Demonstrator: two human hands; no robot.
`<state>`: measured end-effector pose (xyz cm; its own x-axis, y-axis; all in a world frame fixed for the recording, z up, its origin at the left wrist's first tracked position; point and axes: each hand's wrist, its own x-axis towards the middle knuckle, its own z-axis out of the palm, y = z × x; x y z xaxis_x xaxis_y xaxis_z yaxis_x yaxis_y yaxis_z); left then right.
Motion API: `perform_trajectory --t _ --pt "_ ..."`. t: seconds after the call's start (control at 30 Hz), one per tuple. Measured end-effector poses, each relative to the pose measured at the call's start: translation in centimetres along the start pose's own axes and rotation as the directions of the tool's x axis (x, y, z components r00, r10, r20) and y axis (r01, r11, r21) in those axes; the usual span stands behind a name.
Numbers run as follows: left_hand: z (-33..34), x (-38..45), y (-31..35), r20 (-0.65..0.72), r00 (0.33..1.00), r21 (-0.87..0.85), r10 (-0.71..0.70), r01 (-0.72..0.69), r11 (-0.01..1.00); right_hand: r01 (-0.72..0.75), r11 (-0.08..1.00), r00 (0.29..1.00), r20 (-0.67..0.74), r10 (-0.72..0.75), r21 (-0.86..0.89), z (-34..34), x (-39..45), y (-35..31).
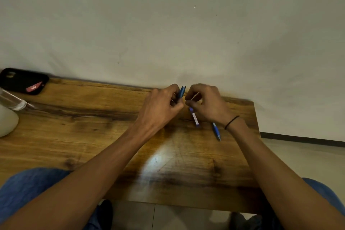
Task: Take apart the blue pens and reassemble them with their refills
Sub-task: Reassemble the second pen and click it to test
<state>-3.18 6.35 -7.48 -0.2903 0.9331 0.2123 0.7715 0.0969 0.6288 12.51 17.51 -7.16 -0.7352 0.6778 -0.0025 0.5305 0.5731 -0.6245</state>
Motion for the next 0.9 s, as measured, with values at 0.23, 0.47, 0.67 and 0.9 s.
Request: perform_trajectory --t 0.23,0.47,0.67,0.9 --pt "0.4 -0.1 0.2 0.017 1.000 0.036 0.003 -0.004 0.999 0.019 0.873 0.996 -0.082 0.024 0.488 -4.7 -0.4 -2.6" --pt "0.5 -0.2 0.3 0.042 0.999 0.071 0.001 -0.004 0.997 0.050 0.950 0.999 -0.031 -0.043 0.307 -4.7 -0.2 -3.3" --pt "0.4 -0.2 0.4 0.048 0.999 0.083 0.023 -0.027 0.996 0.063 0.963 0.998 -0.029 -0.057 0.262 -4.7 -0.1 -3.1" --pt "0.3 -0.2 0.5 0.058 0.998 0.123 0.039 -0.046 0.991 0.082 0.989 0.997 0.004 -0.083 0.122 -4.3 0.0 -3.3"
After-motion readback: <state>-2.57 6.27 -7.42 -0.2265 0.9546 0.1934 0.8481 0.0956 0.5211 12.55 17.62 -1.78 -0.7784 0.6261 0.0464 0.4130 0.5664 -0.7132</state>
